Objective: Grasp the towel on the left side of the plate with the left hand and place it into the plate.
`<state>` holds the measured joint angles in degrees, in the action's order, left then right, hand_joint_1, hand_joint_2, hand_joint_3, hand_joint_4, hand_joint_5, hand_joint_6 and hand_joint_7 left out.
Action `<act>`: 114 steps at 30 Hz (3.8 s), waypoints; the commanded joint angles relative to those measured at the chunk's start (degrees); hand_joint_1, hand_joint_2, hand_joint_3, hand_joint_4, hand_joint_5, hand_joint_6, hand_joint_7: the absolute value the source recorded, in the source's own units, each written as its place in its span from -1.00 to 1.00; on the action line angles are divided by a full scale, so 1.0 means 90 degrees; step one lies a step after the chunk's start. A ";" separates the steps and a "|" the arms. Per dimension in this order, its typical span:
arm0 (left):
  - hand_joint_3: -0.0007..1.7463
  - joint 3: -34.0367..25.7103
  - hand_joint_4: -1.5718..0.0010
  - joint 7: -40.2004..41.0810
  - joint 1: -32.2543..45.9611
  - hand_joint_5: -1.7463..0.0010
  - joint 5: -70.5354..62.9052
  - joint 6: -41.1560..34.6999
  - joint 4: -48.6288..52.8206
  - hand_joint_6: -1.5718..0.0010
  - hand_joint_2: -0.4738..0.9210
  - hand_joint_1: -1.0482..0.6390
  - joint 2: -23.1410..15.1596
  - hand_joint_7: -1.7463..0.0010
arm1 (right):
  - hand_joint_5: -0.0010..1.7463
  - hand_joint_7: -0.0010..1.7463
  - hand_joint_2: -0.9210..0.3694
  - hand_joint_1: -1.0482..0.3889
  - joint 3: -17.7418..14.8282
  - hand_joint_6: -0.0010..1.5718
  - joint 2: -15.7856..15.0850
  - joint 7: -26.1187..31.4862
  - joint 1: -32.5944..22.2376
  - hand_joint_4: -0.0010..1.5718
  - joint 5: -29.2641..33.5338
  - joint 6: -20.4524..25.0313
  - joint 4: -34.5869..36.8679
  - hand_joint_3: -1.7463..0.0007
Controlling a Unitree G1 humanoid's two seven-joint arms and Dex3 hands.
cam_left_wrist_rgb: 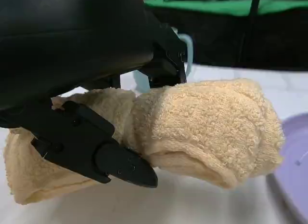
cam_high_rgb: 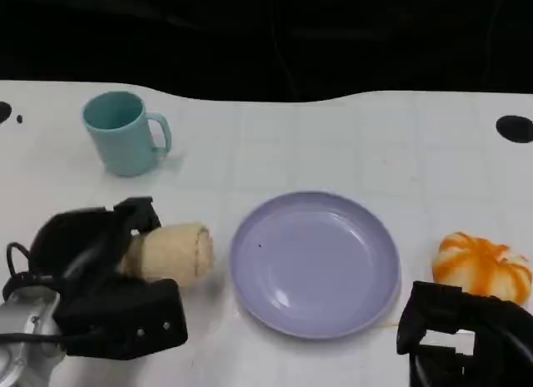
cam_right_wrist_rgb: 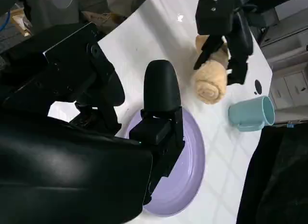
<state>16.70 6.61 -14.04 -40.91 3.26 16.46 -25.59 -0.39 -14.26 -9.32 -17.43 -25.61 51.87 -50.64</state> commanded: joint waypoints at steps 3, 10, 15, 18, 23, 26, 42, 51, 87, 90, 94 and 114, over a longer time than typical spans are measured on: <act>0.02 -0.0257 -0.09 -0.0114 0.0230 -1.00 0.0013 -0.0376 -0.1032 0.22 0.60 -0.02 0.0036 -1.00 | 1.00 0.86 -0.36 0.56 -0.0064 -0.14 -0.0091 -0.0077 -0.0016 0.05 -0.0002 -0.0167 0.0053 -0.66; 0.21 0.0000 -0.13 -0.0772 -0.0151 -1.00 0.0050 -0.0852 -0.2043 0.18 0.41 -0.04 0.0594 -1.00 | 1.00 0.86 -0.34 0.54 -0.0029 -0.15 -0.0155 -0.0080 0.0023 0.03 0.0022 -0.0137 0.0061 -0.65; 0.25 0.0290 -0.15 -0.1353 -0.0600 -1.00 0.0133 -0.1233 -0.2080 0.14 0.36 -0.07 0.1127 -1.00 | 1.00 0.86 -0.34 0.54 -0.0033 -0.14 -0.0156 -0.0091 -0.0017 0.03 0.0001 -0.0154 0.0037 -0.66; 0.27 0.0545 -0.16 -0.1501 -0.0809 -1.00 -0.0005 -0.1374 -0.1980 0.13 0.34 -0.08 0.1367 -1.00 | 1.00 0.86 -0.34 0.54 -0.0041 -0.14 -0.0157 -0.0085 -0.0033 0.03 -0.0008 -0.0144 0.0011 -0.66; 0.22 0.0997 -0.16 -0.1558 -0.1133 -1.00 -0.0243 -0.1497 -0.1629 0.11 0.31 -0.06 0.1726 -0.97 | 1.00 0.86 -0.34 0.54 -0.0040 -0.14 -0.0151 -0.0103 -0.0041 0.03 -0.0021 -0.0188 0.0010 -0.66; 0.09 0.1239 -0.14 -0.1648 -0.1308 -1.00 -0.0344 -0.1615 -0.1375 0.10 0.39 -0.05 0.1930 -0.92 | 1.00 0.85 -0.33 0.54 -0.0034 -0.13 -0.0135 -0.0056 -0.0017 0.03 -0.0037 -0.0110 -0.0037 -0.66; -0.84 0.1647 0.65 -0.3045 -0.1398 0.49 -0.0358 -0.2089 -0.1513 0.57 1.00 -0.45 0.1844 0.97 | 1.00 0.86 -0.35 0.55 -0.0034 -0.13 -0.0143 0.0005 0.0022 0.03 -0.0084 -0.0030 -0.0080 -0.65; -0.87 0.1669 0.77 -0.3407 -0.1345 0.58 -0.0474 -0.2022 -0.1965 0.77 1.00 -0.72 0.1495 1.00 | 1.00 0.86 -0.36 0.56 -0.0030 -0.13 -0.0166 -0.0062 0.0038 0.02 -0.0079 -0.0103 -0.0003 -0.65; -0.76 -0.2228 0.11 -0.3470 0.2218 0.47 0.3411 -0.1231 -0.5360 0.13 1.00 -0.08 0.0523 0.89 | 1.00 0.86 -0.36 0.57 0.0042 -0.15 -0.0180 -0.0023 0.0252 0.02 -0.0007 0.0042 0.0052 -0.66; -0.64 -0.2622 -0.16 -0.3285 0.2591 0.22 0.4563 -0.1805 -0.5609 -0.26 1.00 0.07 0.1168 0.83 | 1.00 0.86 -0.35 0.56 0.0081 -0.15 -0.0197 -0.0035 0.0251 0.03 0.0020 -0.0005 0.0064 -0.65; -0.12 -0.2944 -0.13 -0.3129 0.3037 -0.28 0.5532 -0.2545 -0.5990 -0.41 0.73 0.07 0.1526 0.58 | 1.00 0.85 -0.34 0.55 0.0083 -0.15 -0.0217 -0.0086 0.0244 0.04 0.0030 -0.0089 0.0105 -0.65; -0.02 -0.3253 0.07 -0.2654 0.3693 -0.94 0.7940 -0.4158 -0.5888 0.06 0.67 0.05 0.1855 -0.57 | 1.00 0.85 -0.34 0.55 0.0006 -0.14 -0.0277 -0.0136 0.0289 0.02 0.0065 -0.0124 0.0211 -0.63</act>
<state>-12.85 -16.88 18.93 30.12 -35.14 -37.46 -8.02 0.02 -15.75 -10.31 -14.89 -25.37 51.48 -48.84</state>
